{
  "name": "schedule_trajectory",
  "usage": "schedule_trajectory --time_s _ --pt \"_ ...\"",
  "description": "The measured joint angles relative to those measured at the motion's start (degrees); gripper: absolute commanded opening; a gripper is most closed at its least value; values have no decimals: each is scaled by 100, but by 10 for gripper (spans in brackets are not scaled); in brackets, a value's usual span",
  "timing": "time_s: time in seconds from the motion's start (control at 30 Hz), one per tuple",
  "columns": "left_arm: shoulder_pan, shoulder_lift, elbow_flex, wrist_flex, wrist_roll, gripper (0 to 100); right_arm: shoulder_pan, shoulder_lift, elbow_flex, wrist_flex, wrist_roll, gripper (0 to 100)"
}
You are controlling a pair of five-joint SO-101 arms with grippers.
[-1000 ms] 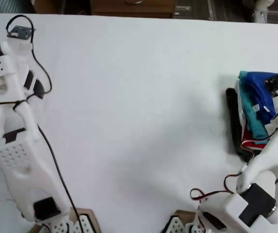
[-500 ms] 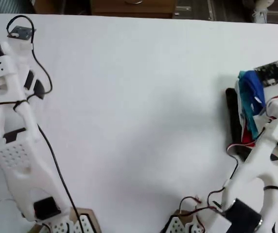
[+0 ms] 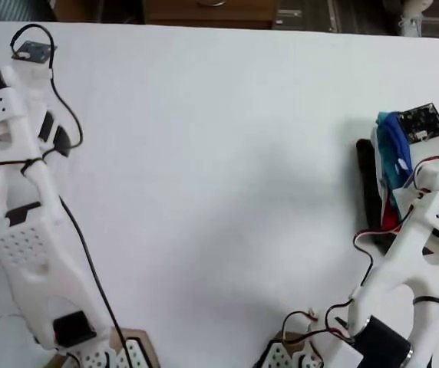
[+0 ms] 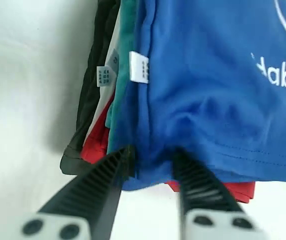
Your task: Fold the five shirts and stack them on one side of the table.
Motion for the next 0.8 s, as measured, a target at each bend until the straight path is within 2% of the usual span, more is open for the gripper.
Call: schedule_trajectory --time_s 0.13,0.3,0.47,0.67,0.8 --pt "0 0 0 0 0 222 0 -220 0 18 0 216" --pt "0 0 0 0 0 222 0 -1196 0 -18 -88 192" --pt "0 0 0 0 0 222 0 -1758 0 -615 -404 191" --pt "0 0 0 0 0 222 62 -1204 835 -1899 -651 191" --pt "0 0 0 0 0 222 237 -519 1037 -2154 -651 191"
